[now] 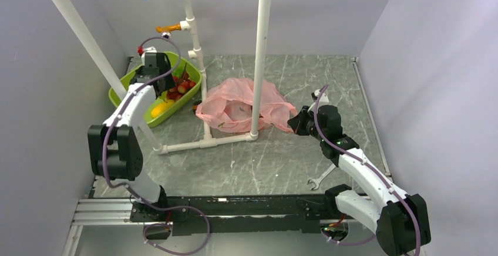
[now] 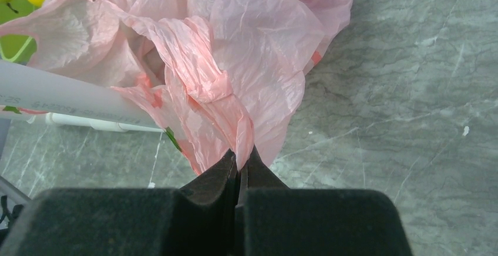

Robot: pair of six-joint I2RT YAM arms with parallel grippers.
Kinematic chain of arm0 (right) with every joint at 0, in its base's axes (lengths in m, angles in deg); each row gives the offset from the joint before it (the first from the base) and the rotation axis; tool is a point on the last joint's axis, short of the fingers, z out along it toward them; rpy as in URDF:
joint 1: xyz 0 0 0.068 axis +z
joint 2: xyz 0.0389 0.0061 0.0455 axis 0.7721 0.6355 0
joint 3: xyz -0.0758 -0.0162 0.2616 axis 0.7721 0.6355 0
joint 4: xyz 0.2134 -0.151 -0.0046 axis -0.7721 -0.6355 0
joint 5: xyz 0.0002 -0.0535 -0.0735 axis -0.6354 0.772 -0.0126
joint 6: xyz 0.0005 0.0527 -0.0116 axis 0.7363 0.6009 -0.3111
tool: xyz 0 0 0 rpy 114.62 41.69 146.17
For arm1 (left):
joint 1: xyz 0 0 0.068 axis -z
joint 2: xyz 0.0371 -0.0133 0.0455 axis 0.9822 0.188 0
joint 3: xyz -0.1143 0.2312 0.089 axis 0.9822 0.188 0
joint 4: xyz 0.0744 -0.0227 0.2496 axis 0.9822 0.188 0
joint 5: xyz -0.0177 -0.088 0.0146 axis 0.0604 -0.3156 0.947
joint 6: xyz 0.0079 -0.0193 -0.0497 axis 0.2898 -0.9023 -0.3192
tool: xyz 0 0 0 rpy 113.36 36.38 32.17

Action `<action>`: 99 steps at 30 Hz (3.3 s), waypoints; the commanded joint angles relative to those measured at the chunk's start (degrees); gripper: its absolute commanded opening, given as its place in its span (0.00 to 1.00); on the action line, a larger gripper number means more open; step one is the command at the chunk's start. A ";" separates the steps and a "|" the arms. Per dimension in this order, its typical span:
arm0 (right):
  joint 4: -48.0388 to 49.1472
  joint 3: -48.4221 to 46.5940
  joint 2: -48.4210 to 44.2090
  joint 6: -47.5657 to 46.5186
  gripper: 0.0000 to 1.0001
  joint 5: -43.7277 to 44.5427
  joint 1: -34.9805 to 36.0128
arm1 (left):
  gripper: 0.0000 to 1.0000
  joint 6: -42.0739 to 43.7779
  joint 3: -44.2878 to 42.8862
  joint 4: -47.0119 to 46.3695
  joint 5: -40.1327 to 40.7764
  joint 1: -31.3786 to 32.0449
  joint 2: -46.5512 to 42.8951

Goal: Take the fake fruits out of the plastic bag
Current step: Place the fake fruit in the bin, then adjust the plastic bag at the center of the board.

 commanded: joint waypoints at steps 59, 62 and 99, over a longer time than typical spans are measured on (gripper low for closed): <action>2.00 0.36 -3.53 1.08 0.00 0.56 -0.31 | 0.82 -9.77 -8.36 3.84 -24.52 -8.35 8.94; 0.56 -0.76 -3.19 1.09 0.00 0.75 -0.36 | 0.79 -8.23 -5.38 1.35 -30.74 -5.50 4.85; -1.09 -64.82 38.12 8.24 0.00 -12.07 0.67 | 0.68 -6.93 0.42 -16.36 -60.02 13.15 0.66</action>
